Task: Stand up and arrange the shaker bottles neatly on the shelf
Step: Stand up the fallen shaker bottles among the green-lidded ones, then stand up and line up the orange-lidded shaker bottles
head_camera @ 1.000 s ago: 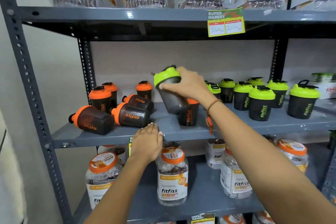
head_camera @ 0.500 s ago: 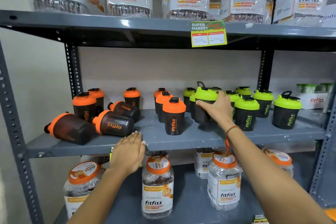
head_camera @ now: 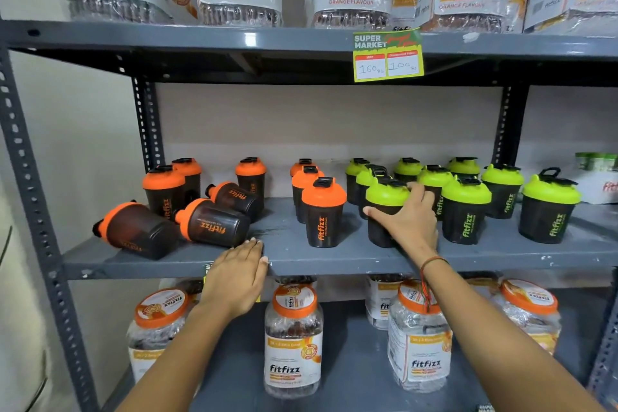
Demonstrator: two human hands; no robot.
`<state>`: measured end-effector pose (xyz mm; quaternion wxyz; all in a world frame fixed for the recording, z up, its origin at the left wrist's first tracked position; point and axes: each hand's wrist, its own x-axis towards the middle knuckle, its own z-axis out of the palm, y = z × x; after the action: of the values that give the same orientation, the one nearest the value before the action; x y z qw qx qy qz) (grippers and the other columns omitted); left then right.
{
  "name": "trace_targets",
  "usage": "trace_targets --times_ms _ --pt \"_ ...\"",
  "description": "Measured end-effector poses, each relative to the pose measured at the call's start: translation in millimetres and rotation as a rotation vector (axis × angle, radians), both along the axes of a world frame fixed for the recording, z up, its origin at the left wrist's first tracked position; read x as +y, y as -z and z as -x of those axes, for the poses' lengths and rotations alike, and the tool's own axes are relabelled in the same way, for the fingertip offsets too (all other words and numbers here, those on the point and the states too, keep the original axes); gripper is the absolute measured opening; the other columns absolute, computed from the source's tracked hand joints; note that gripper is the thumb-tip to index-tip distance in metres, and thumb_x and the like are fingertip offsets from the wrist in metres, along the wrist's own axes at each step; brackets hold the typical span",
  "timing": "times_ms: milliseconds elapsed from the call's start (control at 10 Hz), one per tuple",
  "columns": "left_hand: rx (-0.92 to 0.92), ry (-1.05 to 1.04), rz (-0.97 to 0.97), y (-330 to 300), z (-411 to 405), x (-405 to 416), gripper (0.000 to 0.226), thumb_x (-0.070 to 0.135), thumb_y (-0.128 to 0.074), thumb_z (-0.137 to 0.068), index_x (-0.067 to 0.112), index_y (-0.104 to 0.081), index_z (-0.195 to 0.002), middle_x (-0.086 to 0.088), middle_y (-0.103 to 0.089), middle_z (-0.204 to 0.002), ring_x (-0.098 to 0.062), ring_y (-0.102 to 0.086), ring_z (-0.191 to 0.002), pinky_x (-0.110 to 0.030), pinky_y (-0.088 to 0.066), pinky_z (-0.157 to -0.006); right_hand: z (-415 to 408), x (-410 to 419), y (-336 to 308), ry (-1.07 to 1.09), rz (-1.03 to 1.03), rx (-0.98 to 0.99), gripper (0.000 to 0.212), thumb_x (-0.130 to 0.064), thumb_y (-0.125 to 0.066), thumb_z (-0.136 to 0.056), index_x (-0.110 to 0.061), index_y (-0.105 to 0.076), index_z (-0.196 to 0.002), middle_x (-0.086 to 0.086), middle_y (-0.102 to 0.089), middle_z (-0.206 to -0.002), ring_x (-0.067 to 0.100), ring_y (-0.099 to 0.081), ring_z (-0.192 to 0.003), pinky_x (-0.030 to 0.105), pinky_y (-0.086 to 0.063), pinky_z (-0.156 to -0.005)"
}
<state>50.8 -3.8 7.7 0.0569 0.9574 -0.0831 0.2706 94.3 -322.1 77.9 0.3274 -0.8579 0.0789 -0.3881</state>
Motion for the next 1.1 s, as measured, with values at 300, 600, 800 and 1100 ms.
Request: trace_targets --times_ms 300,600,800,1100 --pt "0.025 -0.014 0.039 -6.6 9.2 -6.1 0.051 0.04 -0.024 -0.099 0.019 -0.034 -0.145 -0.002 -0.039 -0.151 -0.015 -0.032 -0.138 -0.033 -0.02 -0.115 17.9 19.7 -50.5 -0.152 0.011 -0.464 0.069 -0.048 -0.067 -0.081 -0.012 -0.046 -0.136 0.013 -0.041 -0.14 0.034 -0.037 -0.132 0.017 -0.012 -0.105" --pt "-0.022 0.023 0.035 -7.3 10.5 -5.0 0.052 0.039 -0.026 -0.098 0.014 -0.038 -0.142 -0.006 -0.043 -0.147 -0.018 -0.036 -0.136 -0.033 -0.023 -0.114 -1.1 170.8 -124.9 -0.497 0.358 -0.342 0.042 -0.046 -0.063 -0.079 -0.022 -0.064 -0.114 0.006 -0.057 -0.119 0.031 -0.05 -0.117 0.032 -0.036 -0.097" --pt "-0.093 0.071 0.016 -4.5 9.6 -1.0 0.051 0.036 -0.032 -0.097 0.007 -0.046 -0.136 -0.013 -0.051 -0.14 -0.024 -0.045 -0.128 -0.036 -0.031 -0.11 -60.6 261.9 -116.7 -0.502 0.666 0.245 0.046 -0.052 -0.068 -0.075 -0.022 -0.069 -0.11 0.013 -0.068 -0.12 0.035 -0.061 -0.111 0.038 -0.051 -0.091" --pt "-0.145 0.068 0.008 5.3 -1.3 2.7 0.054 0.037 -0.029 -0.095 0.005 -0.045 -0.136 -0.014 -0.05 -0.14 -0.025 -0.045 -0.128 -0.039 -0.032 -0.109 -121.1 309.5 -84.0 -0.51 0.597 0.631 0.066 -0.034 -0.077 -0.084 0.002 -0.055 -0.135 0.018 -0.055 -0.141 0.034 -0.05 -0.132 0.037 -0.04 -0.109"
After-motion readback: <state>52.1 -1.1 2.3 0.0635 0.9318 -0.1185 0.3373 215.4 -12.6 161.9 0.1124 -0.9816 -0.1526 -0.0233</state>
